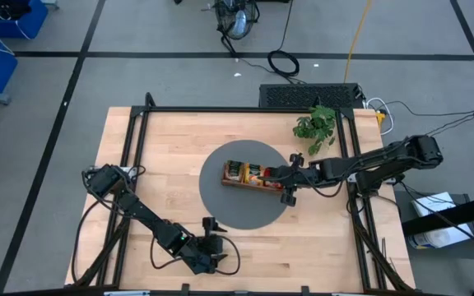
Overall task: Pick & Place Tea
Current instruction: Put the red tea bag to the right section into the wooden organizer, then return to Home Position
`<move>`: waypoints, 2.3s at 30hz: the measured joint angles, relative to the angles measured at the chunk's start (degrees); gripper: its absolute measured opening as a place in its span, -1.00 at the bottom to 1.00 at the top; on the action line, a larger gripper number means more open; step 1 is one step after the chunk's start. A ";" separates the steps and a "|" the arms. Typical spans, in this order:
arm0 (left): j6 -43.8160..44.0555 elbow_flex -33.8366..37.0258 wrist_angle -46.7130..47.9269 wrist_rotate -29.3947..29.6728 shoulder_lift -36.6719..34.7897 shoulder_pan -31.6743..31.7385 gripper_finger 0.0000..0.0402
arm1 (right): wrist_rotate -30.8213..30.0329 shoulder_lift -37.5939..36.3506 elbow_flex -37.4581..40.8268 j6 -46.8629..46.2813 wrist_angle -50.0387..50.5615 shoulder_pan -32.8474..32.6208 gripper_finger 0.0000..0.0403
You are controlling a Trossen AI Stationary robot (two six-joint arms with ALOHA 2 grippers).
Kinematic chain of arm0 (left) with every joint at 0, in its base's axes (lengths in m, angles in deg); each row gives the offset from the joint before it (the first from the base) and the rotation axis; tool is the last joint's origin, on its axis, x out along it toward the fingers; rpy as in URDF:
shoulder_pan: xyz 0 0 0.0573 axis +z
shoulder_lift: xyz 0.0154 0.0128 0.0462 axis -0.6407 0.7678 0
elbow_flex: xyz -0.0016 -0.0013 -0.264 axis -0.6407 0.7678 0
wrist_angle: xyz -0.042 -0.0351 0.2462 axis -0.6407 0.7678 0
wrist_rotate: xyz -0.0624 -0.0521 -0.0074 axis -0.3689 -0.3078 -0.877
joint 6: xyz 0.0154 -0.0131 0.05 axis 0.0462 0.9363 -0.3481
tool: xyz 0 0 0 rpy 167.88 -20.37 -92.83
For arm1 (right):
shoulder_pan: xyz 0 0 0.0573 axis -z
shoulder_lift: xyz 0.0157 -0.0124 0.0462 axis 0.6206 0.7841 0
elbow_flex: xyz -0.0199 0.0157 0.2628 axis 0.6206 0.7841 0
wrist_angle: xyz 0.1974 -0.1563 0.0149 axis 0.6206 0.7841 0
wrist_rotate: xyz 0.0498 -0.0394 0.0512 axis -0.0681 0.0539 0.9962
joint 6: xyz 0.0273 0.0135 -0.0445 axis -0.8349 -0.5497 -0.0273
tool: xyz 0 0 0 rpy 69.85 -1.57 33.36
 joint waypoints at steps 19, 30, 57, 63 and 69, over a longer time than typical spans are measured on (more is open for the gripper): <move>-8.44 -0.05 2.30 11.78 -4.84 -1.61 0.95 | -3.04 -7.71 -0.25 -2.25 -2.57 -0.11 -0.24; -7.02 -0.02 32.69 26.53 -37.86 -1.03 0.95 | -7.04 -29.07 0.97 2.99 -2.66 -5.76 -0.38; -34.05 22.44 17.76 8.77 -79.97 15.46 -0.97 | -10.31 -49.49 41.06 16.23 -49.90 -16.83 -1.00; -30.21 35.59 9.64 -9.03 -97.95 22.19 -0.99 | -2.36 -49.80 42.44 18.56 -52.27 -16.83 -1.00; -27.88 51.70 3.82 -12.63 -104.81 23.65 -0.99 | -1.40 -49.64 43.22 15.80 -51.73 -16.81 -1.00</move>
